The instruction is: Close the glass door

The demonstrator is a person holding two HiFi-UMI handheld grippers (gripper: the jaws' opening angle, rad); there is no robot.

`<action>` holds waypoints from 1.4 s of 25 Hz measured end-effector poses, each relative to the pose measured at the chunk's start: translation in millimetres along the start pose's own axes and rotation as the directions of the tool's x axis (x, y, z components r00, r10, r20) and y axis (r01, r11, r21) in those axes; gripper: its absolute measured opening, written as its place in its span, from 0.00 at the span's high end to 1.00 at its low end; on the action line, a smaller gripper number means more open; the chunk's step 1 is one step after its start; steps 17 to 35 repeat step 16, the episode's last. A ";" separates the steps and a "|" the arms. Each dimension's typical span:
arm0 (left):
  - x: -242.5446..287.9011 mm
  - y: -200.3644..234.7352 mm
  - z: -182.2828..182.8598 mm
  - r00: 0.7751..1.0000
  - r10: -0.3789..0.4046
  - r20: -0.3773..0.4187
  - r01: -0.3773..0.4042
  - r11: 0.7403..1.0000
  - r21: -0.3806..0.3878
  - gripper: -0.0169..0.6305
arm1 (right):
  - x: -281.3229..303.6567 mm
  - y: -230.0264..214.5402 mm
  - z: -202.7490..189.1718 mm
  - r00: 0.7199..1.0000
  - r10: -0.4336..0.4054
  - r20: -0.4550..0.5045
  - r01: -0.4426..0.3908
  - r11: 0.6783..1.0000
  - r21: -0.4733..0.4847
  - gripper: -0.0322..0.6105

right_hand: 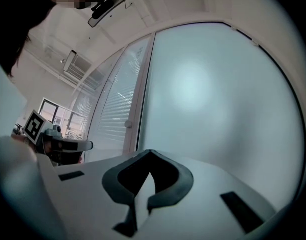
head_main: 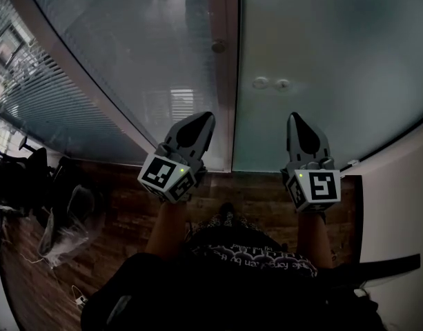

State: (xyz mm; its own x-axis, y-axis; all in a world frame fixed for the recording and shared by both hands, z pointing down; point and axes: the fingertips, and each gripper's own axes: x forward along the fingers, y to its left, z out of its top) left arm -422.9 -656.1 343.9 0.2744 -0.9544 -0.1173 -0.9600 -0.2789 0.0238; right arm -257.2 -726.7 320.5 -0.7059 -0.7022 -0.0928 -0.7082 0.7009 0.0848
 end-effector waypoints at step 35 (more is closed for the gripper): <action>-11.8 0.7 1.7 1.000 0.001 0.001 -0.001 1.000 0.024 0.98 | -0.2 8.1 -2.1 1.000 0.026 -0.001 -0.026 1.000 0.017 0.95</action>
